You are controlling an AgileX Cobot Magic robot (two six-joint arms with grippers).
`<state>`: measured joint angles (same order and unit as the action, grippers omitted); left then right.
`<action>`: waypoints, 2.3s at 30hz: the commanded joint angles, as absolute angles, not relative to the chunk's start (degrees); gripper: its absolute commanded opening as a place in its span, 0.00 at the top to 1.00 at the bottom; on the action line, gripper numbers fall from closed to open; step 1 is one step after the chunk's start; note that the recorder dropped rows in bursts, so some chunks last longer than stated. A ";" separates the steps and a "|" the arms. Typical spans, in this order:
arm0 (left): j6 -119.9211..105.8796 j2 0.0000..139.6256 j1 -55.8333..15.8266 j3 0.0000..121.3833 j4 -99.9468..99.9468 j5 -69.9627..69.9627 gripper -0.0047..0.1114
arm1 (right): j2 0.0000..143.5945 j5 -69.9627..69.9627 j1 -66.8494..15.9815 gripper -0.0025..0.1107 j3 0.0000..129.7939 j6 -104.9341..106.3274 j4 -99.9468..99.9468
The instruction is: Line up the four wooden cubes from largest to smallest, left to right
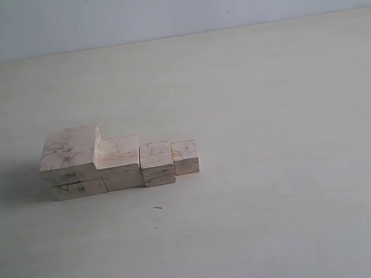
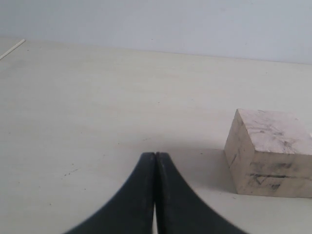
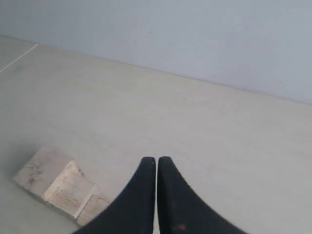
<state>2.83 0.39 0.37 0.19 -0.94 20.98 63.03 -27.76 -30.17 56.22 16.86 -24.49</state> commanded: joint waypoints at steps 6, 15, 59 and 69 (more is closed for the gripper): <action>3.26 0.00 -0.04 0.00 -0.80 20.29 0.96 | 48.57 -27.28 -16.70 0.96 47.93 4.70 -16.58; 3.26 0.00 -0.04 0.00 -0.80 20.29 0.96 | 19.38 -18.20 1.36 0.96 21.31 6.45 -16.89; 3.26 0.00 -0.03 0.00 -0.80 20.29 0.96 | 0.00 -19.73 1.36 0.96 0.00 10.79 -11.53; 3.26 0.00 -0.03 0.00 -0.80 20.29 0.96 | 0.00 -19.73 1.36 0.96 0.00 10.79 -11.53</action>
